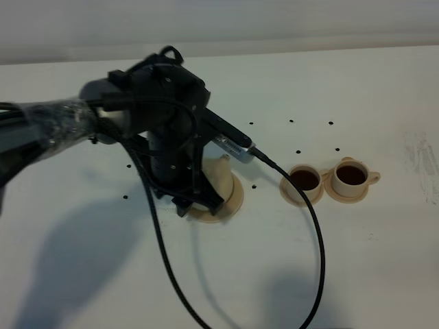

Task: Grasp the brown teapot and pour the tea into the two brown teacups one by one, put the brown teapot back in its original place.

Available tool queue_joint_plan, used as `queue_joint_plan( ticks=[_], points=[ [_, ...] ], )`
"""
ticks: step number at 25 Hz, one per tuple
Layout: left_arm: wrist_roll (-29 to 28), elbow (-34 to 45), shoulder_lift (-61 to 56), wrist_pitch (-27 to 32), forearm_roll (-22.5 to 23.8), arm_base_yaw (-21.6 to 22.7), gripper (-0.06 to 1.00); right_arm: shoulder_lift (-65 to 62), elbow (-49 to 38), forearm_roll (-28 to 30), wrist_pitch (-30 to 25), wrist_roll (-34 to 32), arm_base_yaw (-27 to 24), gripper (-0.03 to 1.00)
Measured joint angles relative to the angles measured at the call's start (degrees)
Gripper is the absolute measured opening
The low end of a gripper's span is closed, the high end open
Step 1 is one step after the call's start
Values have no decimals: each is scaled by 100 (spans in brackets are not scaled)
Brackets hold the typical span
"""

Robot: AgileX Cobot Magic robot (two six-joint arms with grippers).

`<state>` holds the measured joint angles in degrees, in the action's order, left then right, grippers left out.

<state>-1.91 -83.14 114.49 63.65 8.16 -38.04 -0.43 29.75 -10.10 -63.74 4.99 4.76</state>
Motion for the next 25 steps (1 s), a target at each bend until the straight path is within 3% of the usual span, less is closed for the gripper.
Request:
queue_joint_plan(
  ticks=[3,6,15,25],
  points=[
    [-45,0,-195,465,0,0,62,0,0,0,0,0,0,20],
    [-186,68,-481,465,-7,0,65,0,0,0,0,0,0,20],
    [-686,1923,-1966,465,-101,0,67,0,0,0,0,0,0,20],
    [-727,3662,-4549,465,-106,0,67,0,0,0,0,0,0,20]
  ],
)
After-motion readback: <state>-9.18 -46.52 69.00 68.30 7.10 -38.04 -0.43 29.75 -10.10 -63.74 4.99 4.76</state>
